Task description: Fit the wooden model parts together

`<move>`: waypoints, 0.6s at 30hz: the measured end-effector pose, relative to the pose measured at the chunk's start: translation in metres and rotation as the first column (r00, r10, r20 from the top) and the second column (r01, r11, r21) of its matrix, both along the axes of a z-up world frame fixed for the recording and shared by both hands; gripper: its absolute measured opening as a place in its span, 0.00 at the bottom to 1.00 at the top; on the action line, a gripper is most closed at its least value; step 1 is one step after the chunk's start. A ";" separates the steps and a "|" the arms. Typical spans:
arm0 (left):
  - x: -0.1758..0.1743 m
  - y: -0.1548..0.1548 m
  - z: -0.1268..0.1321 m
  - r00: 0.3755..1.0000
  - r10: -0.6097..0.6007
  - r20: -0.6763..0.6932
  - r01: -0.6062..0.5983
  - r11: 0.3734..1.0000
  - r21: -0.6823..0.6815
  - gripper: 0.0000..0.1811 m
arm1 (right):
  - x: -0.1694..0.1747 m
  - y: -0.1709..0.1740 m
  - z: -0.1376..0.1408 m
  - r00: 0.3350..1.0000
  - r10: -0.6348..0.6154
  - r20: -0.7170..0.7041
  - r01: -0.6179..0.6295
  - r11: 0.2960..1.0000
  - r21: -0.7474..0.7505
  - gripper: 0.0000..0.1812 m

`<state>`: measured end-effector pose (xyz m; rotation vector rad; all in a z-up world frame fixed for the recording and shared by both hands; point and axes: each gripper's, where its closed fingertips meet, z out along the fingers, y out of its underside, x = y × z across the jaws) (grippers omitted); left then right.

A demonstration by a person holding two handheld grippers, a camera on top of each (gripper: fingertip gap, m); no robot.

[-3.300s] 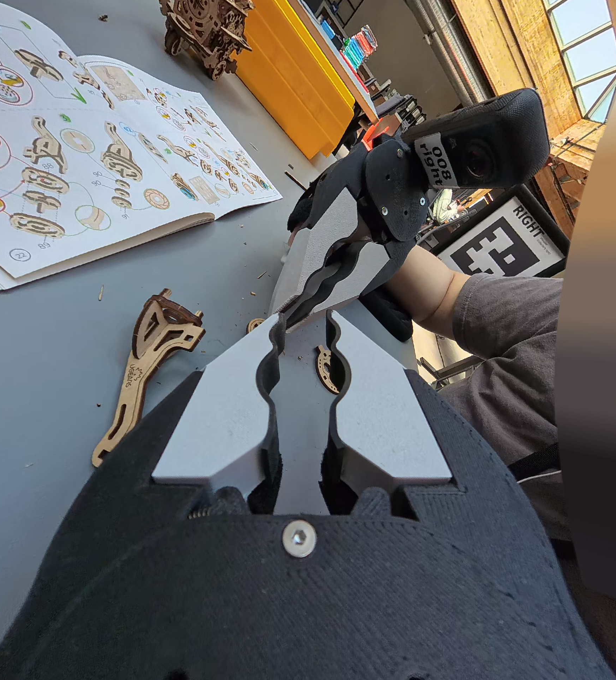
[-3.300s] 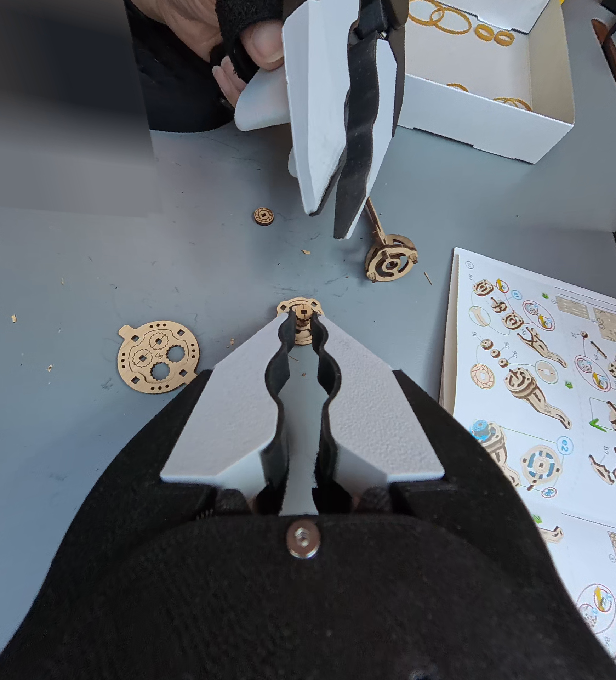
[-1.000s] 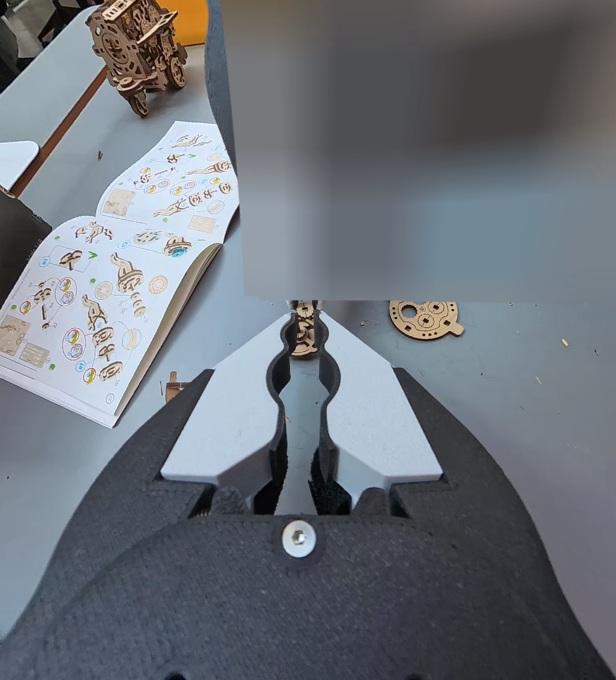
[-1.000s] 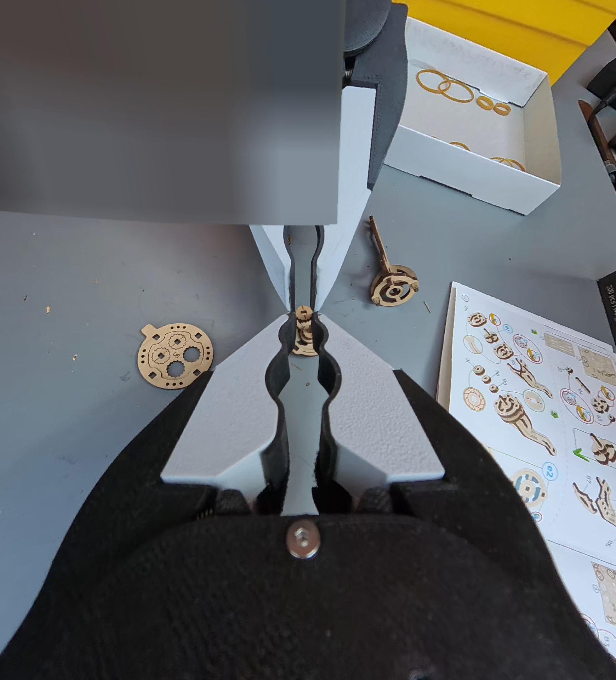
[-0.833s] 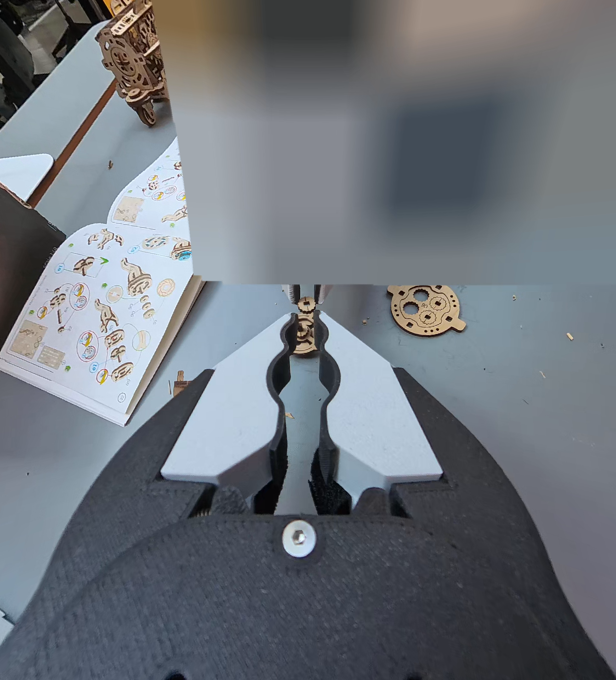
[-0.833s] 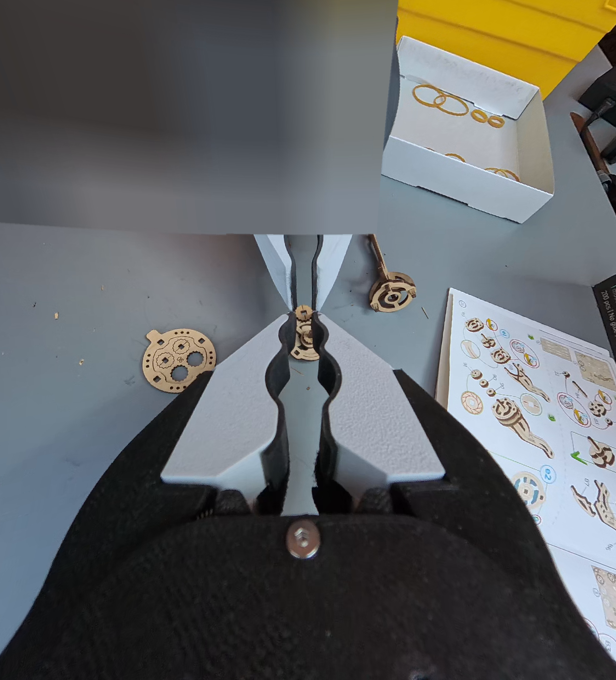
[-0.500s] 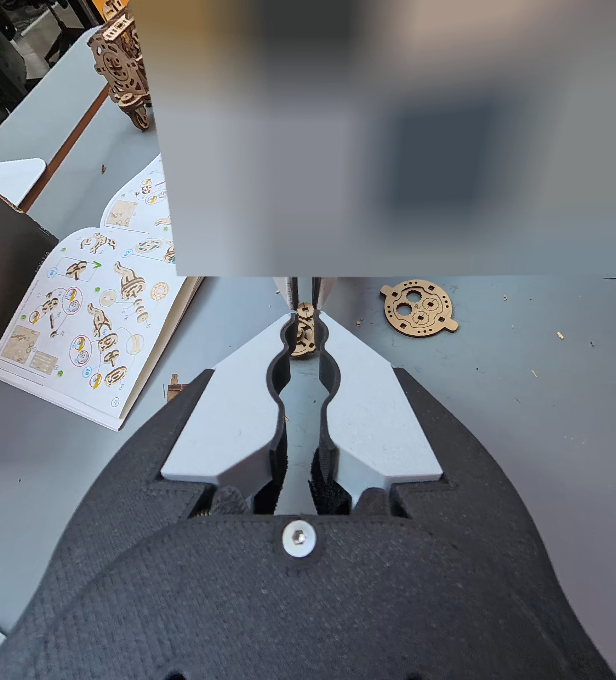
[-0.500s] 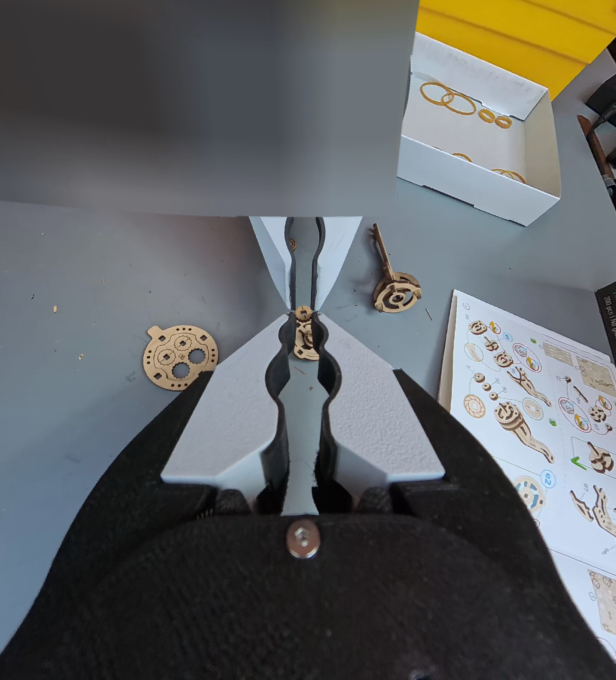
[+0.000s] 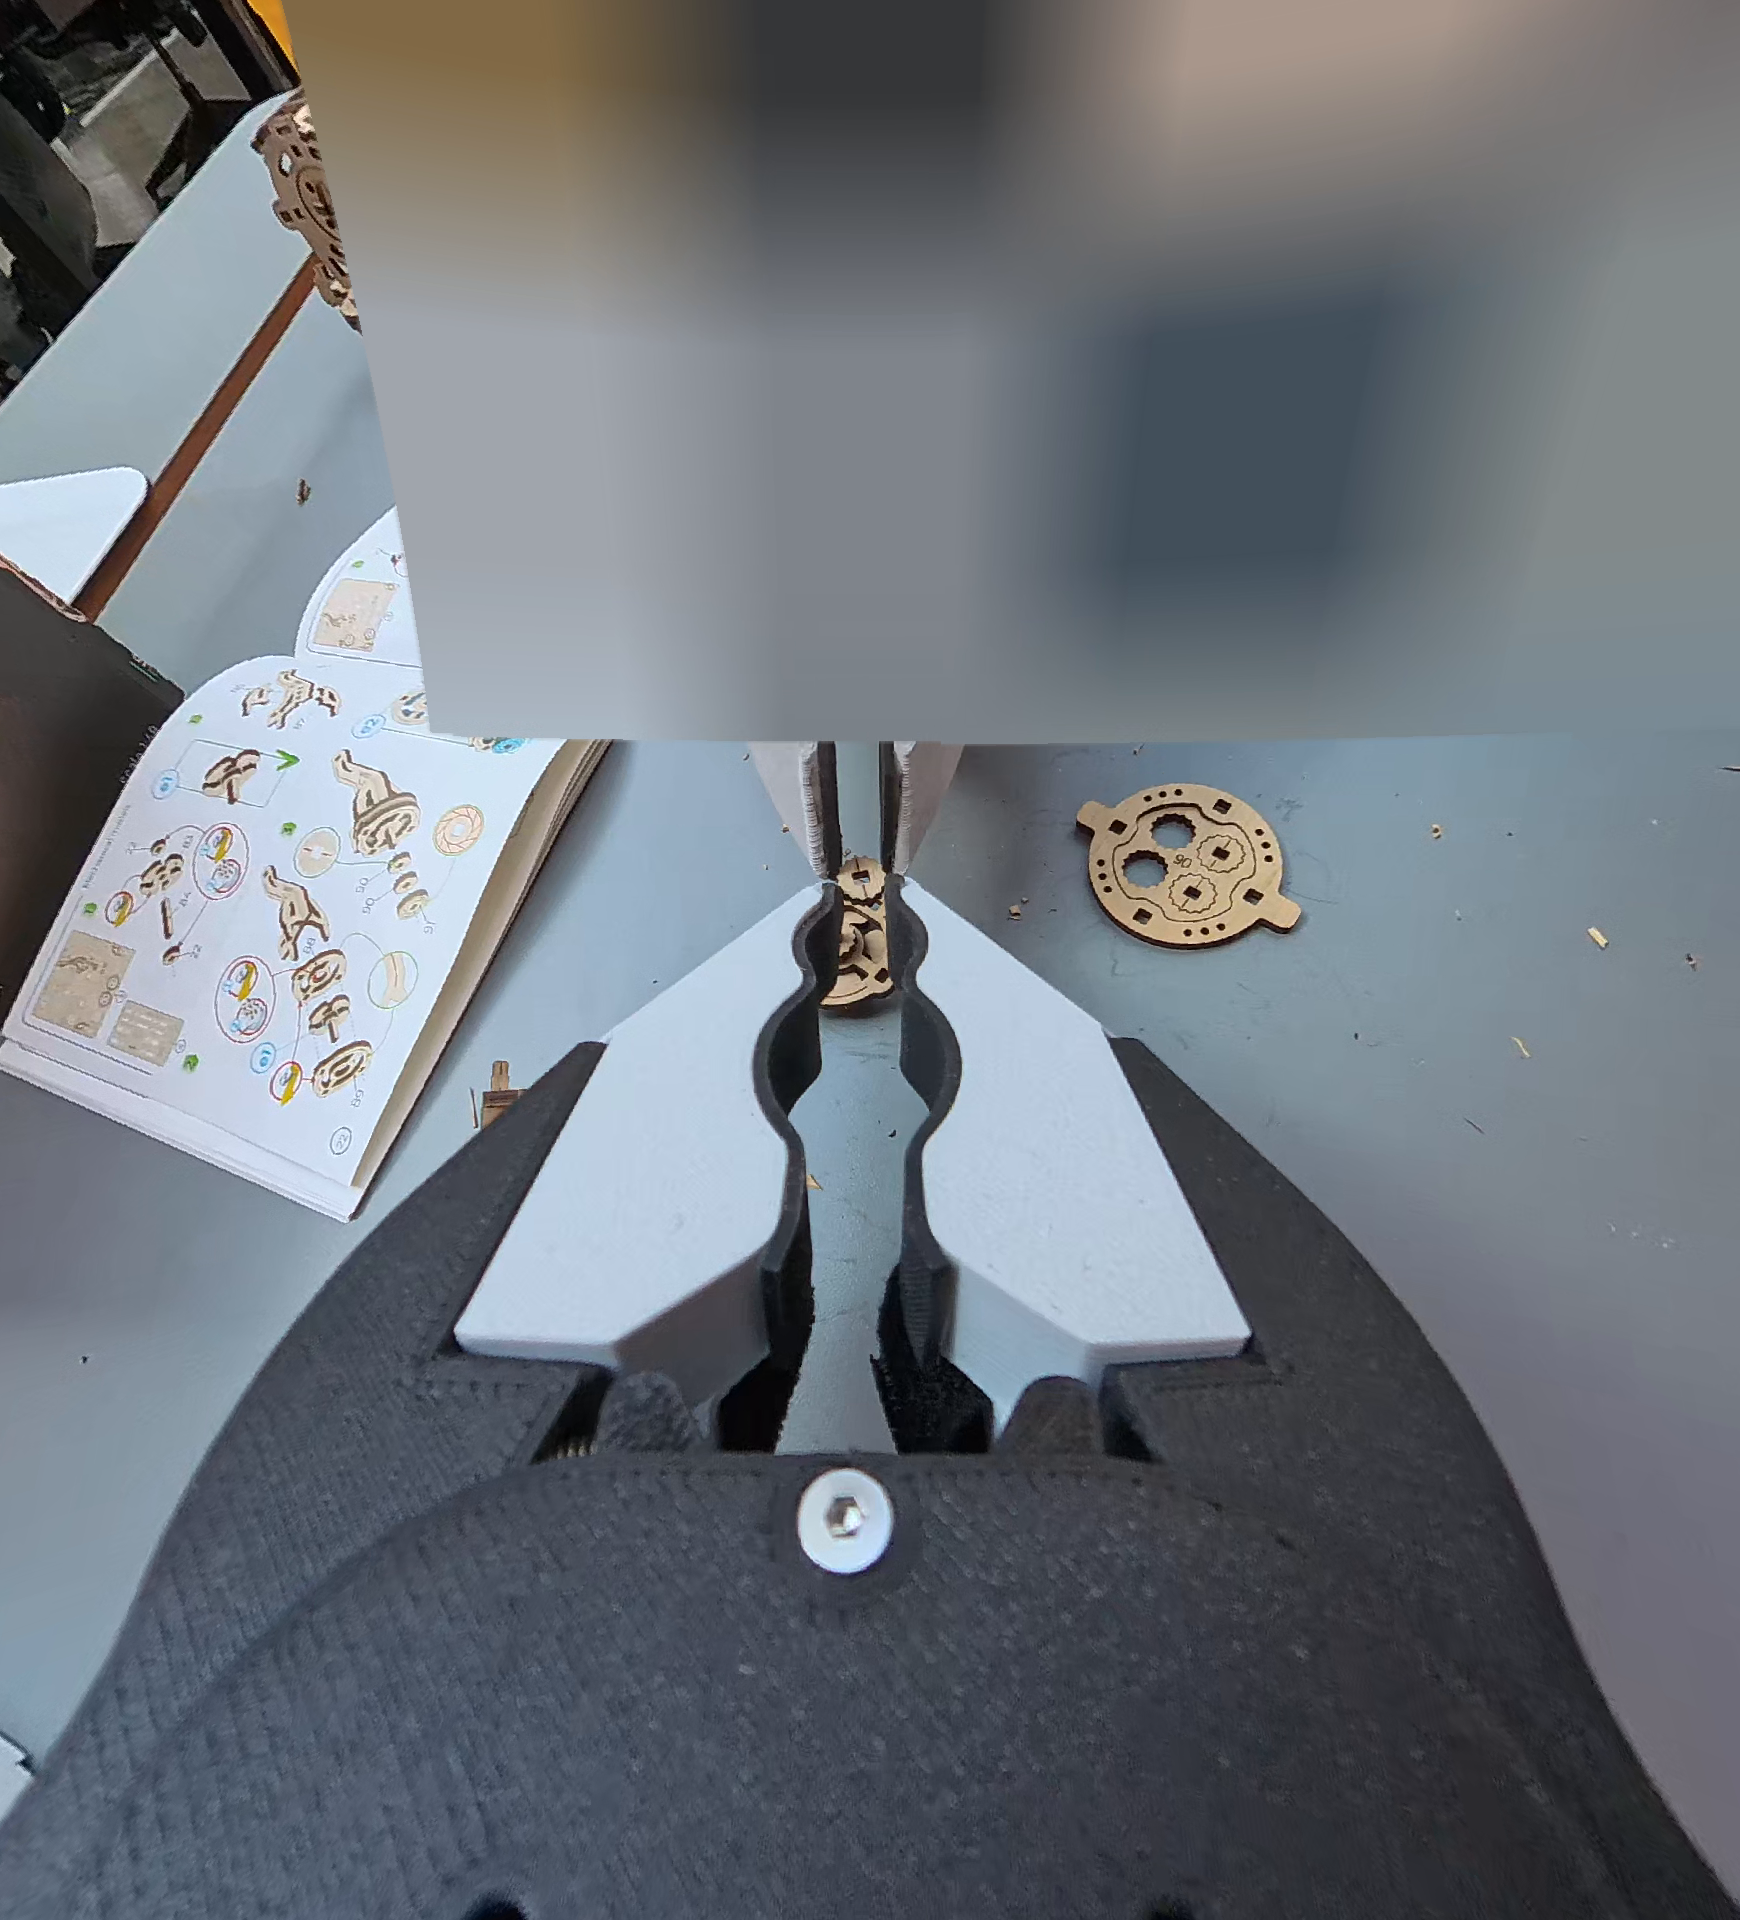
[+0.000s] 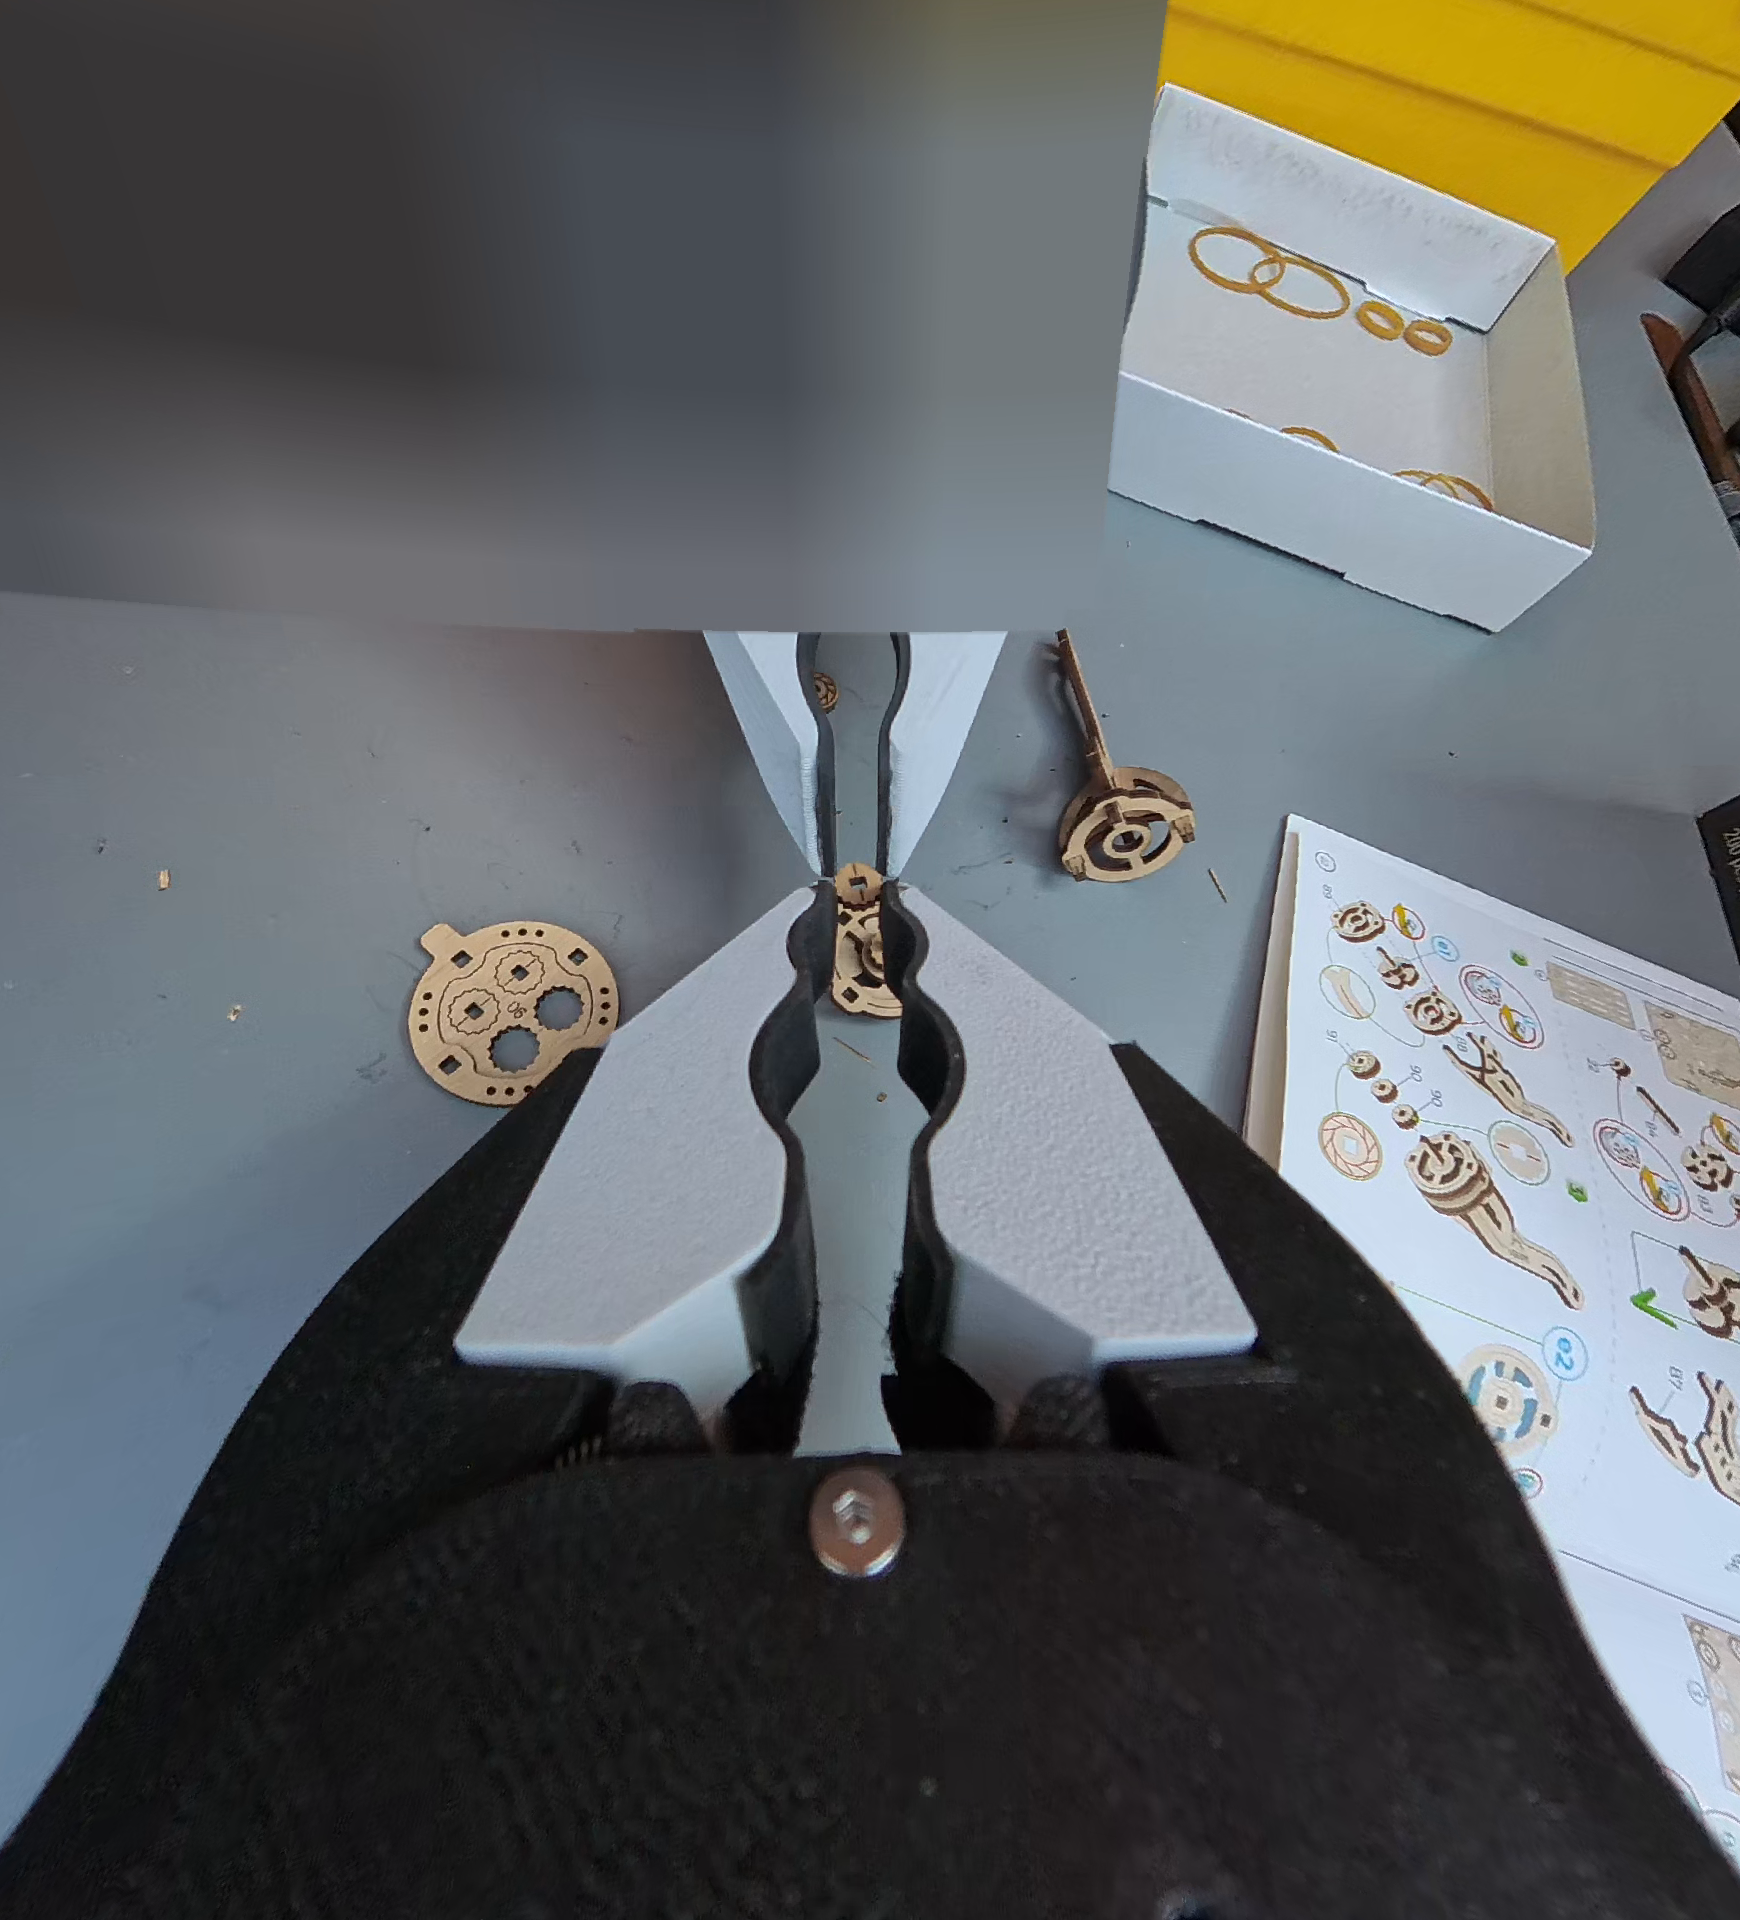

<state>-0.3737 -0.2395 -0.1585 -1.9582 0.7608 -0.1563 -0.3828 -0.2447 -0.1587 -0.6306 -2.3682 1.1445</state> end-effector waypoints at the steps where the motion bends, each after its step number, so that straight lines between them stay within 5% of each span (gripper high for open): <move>1: 0.000 0.000 0.000 1.000 -0.002 -0.001 0.002 1.000 0.002 0.04 | 0.000 0.000 0.000 1.000 0.000 0.000 0.000 1.000 -0.002 0.04; 18: 0.000 0.000 0.000 1.000 0.003 -0.005 -0.003 1.000 0.006 0.04 | 0.000 -0.001 0.002 1.000 0.002 -0.007 -0.002 1.000 -0.007 0.04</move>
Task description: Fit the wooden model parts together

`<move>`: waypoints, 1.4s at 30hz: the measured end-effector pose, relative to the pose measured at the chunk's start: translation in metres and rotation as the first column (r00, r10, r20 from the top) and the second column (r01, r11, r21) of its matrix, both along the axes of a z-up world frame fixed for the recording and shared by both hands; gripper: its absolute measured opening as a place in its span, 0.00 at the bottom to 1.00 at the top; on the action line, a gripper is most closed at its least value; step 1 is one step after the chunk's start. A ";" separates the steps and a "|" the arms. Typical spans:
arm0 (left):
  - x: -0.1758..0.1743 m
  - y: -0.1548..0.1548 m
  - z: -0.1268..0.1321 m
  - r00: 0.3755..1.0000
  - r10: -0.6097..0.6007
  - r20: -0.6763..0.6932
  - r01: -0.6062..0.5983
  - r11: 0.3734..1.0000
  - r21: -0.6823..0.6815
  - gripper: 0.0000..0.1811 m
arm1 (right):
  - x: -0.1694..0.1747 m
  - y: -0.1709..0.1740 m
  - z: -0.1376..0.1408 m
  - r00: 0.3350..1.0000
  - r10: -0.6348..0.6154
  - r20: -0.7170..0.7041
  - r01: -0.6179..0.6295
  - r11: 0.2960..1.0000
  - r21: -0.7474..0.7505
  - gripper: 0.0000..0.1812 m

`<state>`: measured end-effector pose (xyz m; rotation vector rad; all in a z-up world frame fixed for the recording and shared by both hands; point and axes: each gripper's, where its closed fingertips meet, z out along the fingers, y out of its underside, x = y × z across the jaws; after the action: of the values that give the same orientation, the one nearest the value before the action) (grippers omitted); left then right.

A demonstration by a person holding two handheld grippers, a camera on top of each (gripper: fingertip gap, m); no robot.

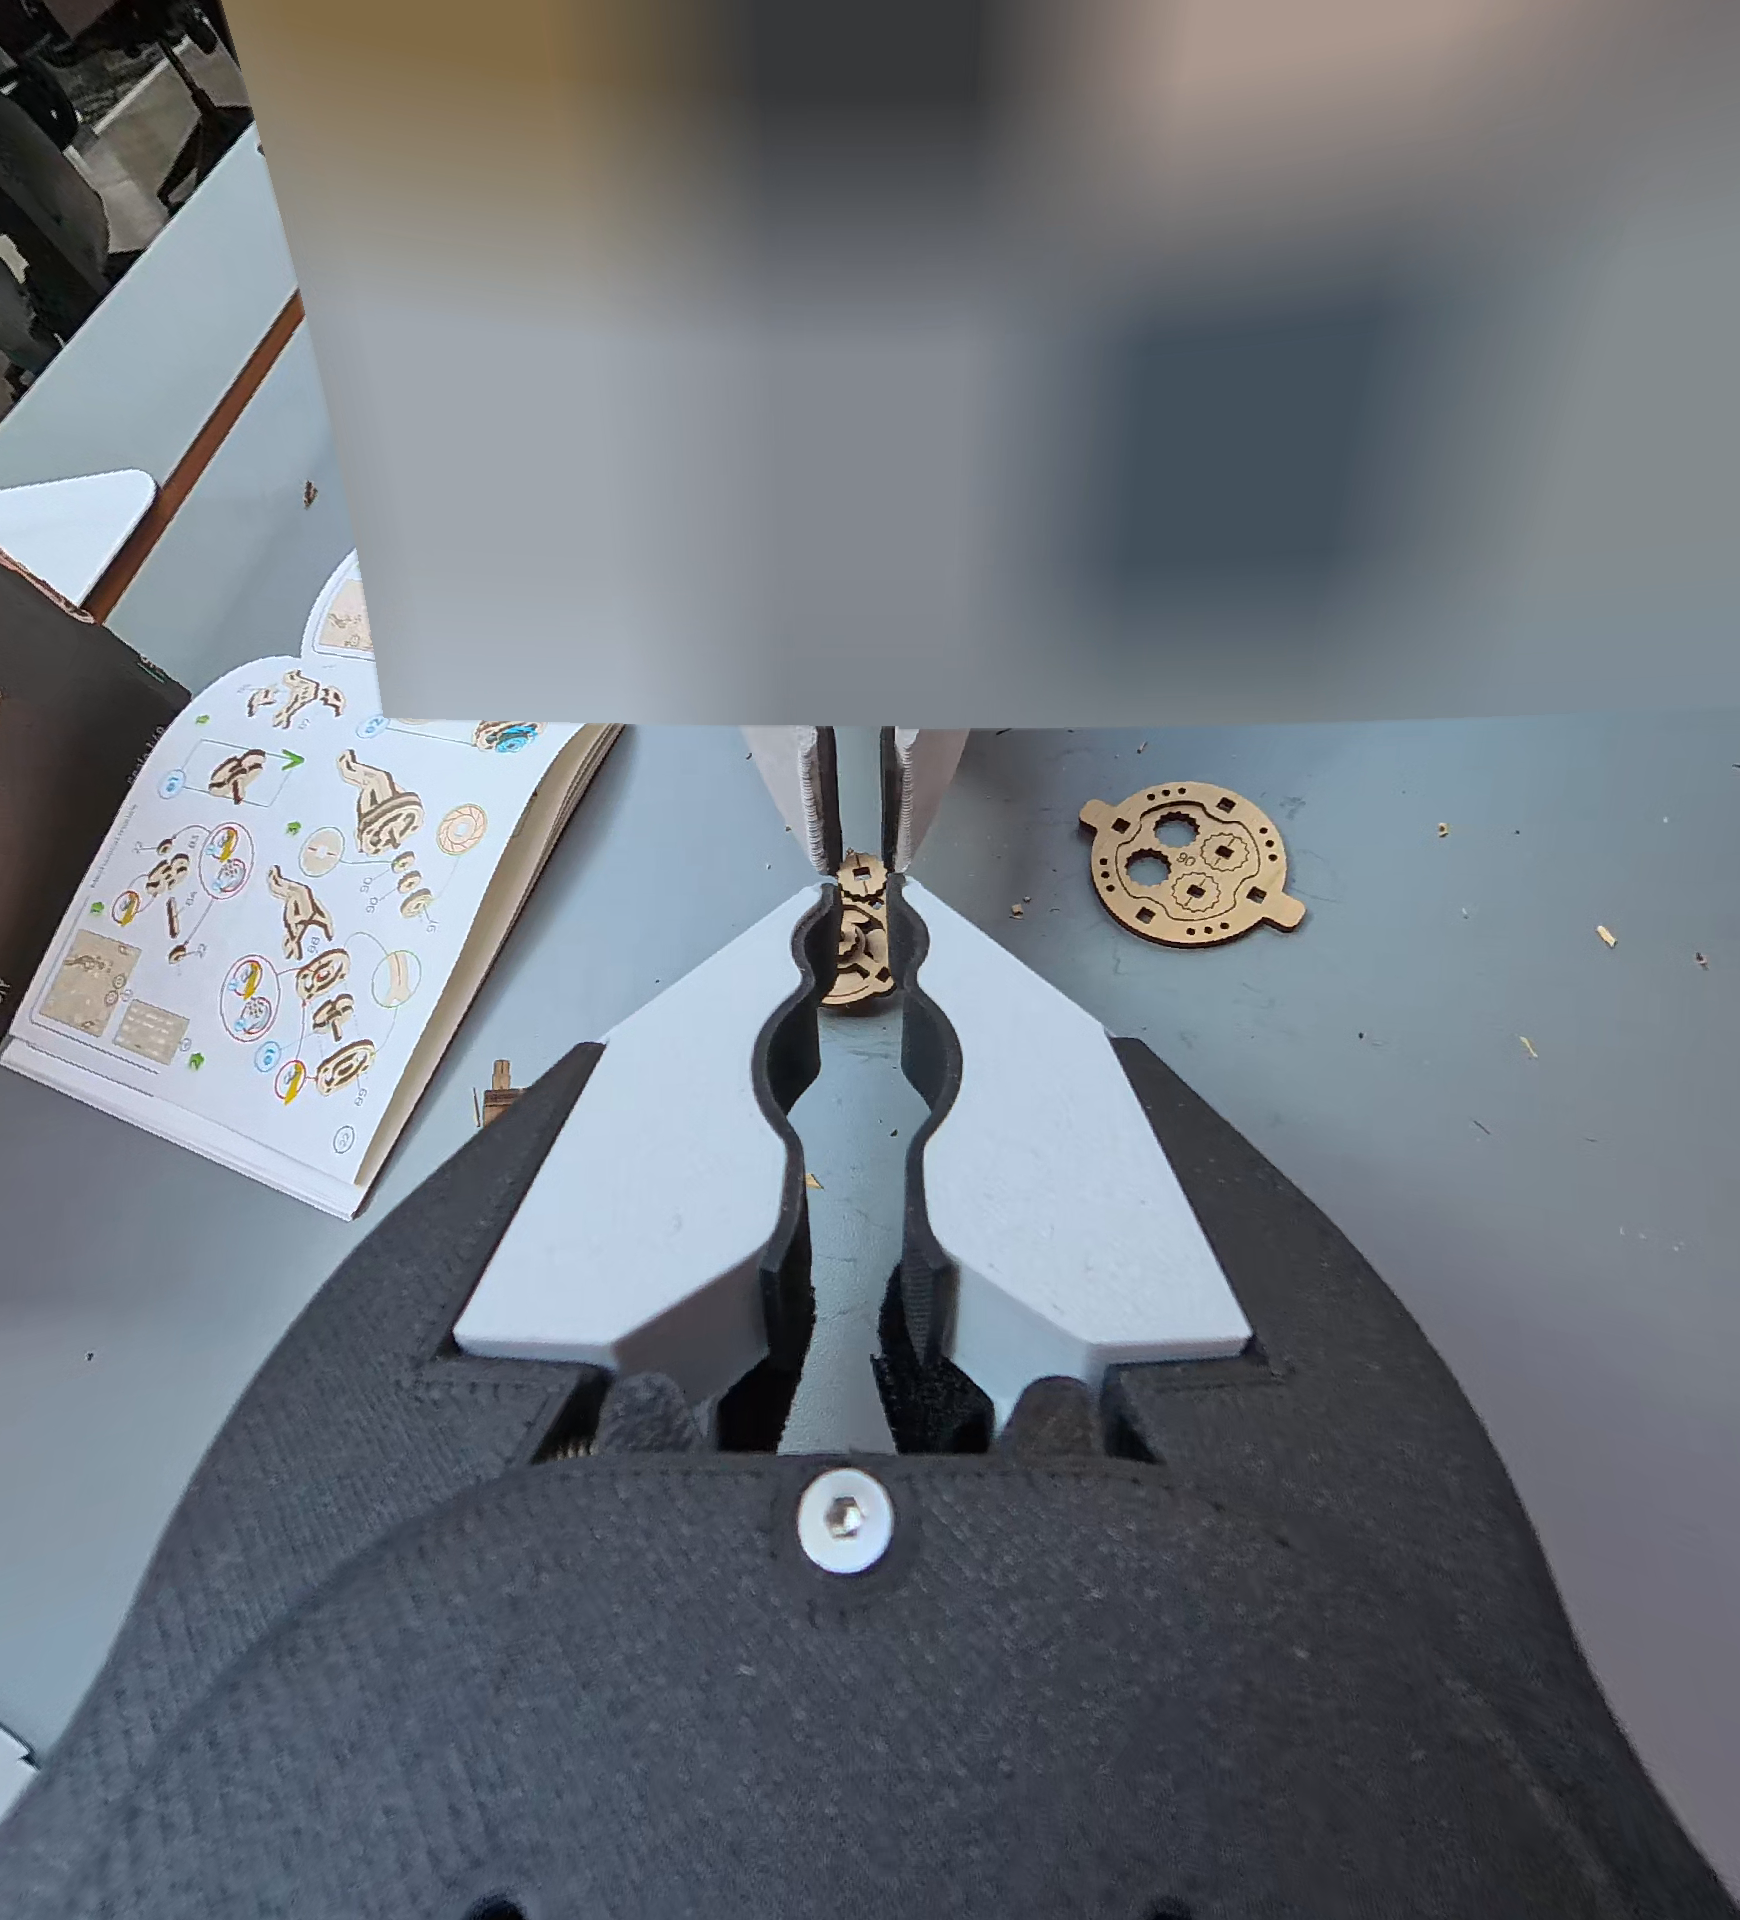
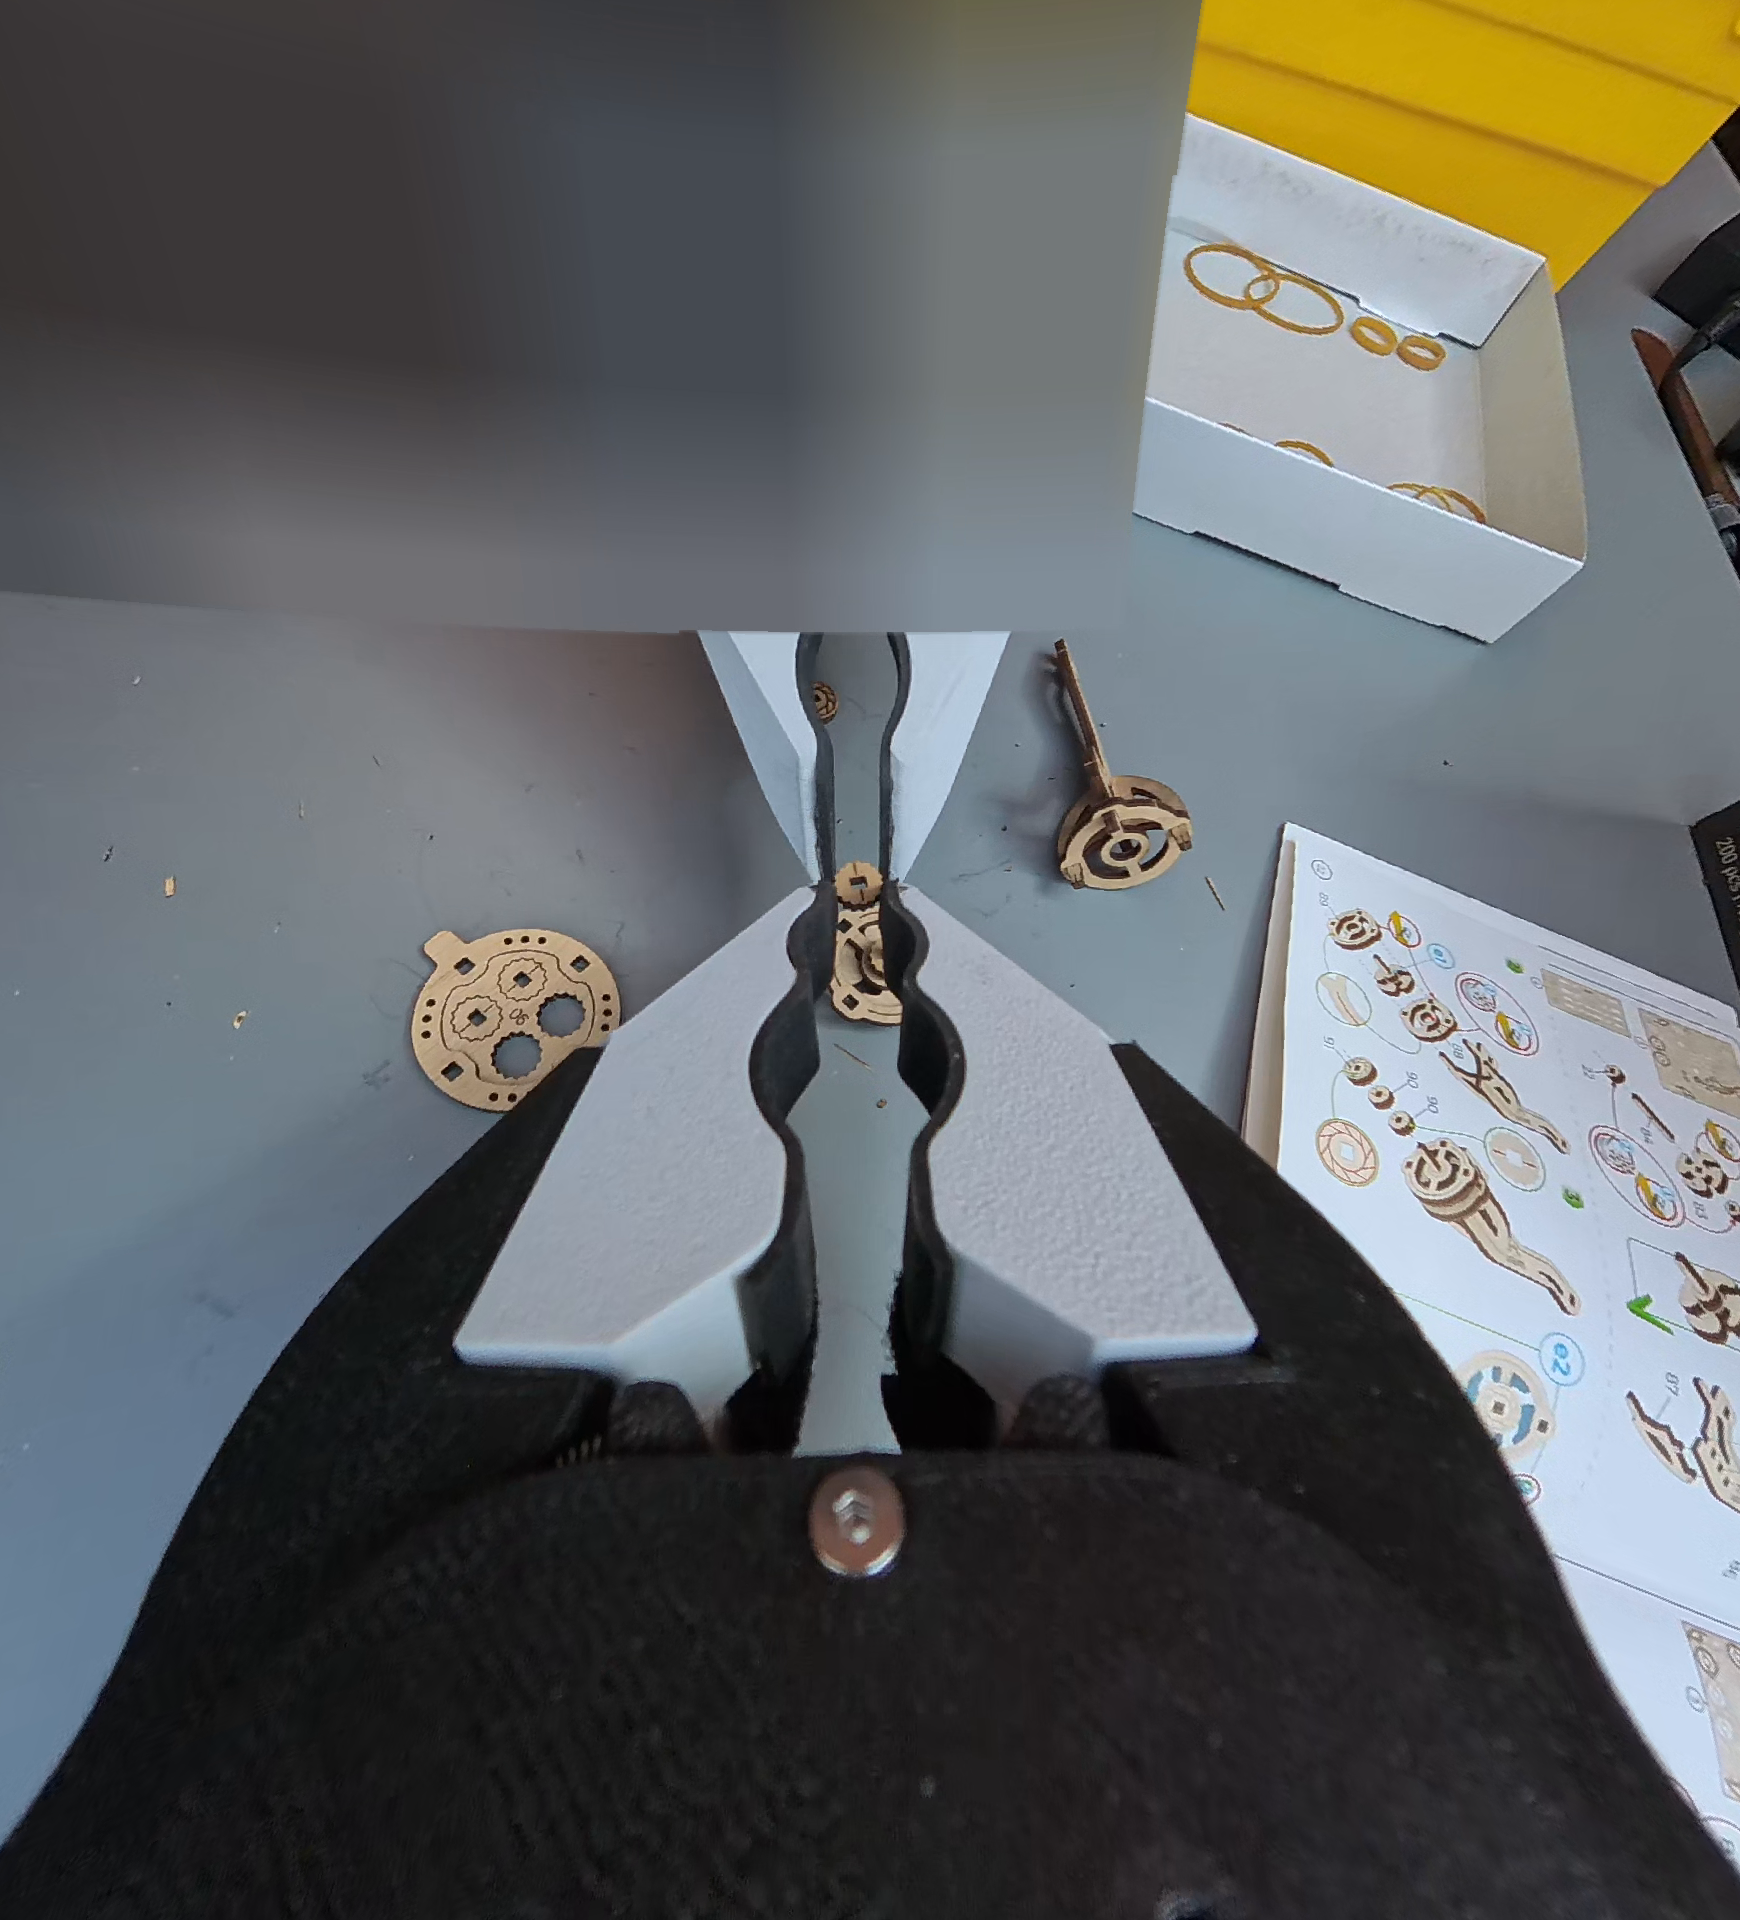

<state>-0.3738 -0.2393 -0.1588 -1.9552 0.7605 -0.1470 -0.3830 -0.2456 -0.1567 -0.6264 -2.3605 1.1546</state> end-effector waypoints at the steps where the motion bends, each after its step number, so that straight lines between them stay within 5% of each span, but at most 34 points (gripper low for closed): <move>1: 0.000 0.000 0.000 1.000 -0.001 -0.003 0.001 1.000 0.000 0.04 | 0.000 0.000 0.000 1.000 0.001 0.001 -0.001 1.000 -0.001 0.04; 30: 0.006 -0.003 -0.006 0.999 -0.034 -0.025 0.034 0.999 -0.016 0.03 | 0.006 -0.002 -0.005 0.998 0.064 -0.026 -0.062 0.997 0.049 0.03; 42: -0.006 0.006 -0.010 0.999 0.027 -0.037 -0.029 0.999 -0.038 0.03 | -0.004 0.008 -0.010 0.999 0.001 -0.048 0.004 0.994 0.110 0.03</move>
<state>-0.3794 -0.2333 -0.1687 -2.0084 0.7588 -0.1102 -0.3870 -0.2378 -0.1663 -0.5563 -2.3636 1.0200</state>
